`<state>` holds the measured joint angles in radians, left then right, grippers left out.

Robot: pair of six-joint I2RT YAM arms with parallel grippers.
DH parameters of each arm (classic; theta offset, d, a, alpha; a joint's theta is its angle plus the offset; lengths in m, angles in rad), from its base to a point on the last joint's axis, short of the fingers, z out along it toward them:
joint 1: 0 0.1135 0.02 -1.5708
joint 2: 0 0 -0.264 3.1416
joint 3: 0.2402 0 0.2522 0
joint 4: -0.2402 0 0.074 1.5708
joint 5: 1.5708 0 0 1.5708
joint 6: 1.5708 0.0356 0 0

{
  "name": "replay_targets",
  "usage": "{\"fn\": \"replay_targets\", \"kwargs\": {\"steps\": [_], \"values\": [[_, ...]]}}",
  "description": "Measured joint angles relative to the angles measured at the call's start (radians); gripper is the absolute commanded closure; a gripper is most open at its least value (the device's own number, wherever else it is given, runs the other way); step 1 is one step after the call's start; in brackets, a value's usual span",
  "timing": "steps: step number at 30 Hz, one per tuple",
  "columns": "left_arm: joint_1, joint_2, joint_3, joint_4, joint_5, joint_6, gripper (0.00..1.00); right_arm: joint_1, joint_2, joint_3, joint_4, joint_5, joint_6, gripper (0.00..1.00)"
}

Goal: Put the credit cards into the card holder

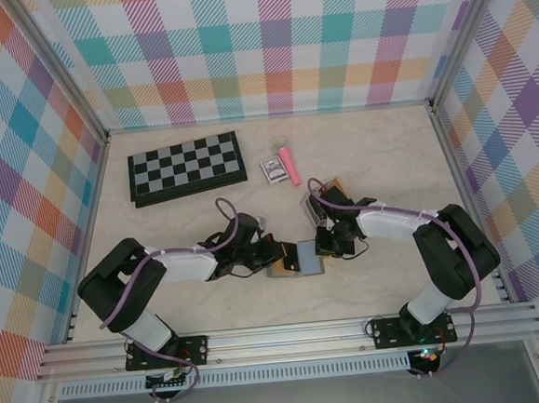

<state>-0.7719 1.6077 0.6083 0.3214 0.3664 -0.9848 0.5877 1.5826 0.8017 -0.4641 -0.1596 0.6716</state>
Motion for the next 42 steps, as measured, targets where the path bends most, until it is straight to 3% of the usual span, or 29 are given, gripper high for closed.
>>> {"fn": "replay_targets", "kwargs": {"steps": [9,24,33,42], "values": [[-0.006,0.035,0.027,0.011,0.005,-0.019,1.00,-0.005,0.000,-0.003,0.005,-0.010,0.002,0.86],[-0.016,-0.016,0.079,-0.189,-0.012,0.089,1.00,-0.005,0.000,-0.003,0.010,-0.012,0.002,0.86],[-0.016,0.005,0.116,-0.212,0.003,0.104,1.00,-0.005,0.000,-0.003,0.011,-0.017,0.001,0.86],[-0.018,0.008,0.114,-0.191,-0.001,0.066,1.00,0.002,-0.048,-0.004,-0.011,0.022,0.003,0.80]]}}
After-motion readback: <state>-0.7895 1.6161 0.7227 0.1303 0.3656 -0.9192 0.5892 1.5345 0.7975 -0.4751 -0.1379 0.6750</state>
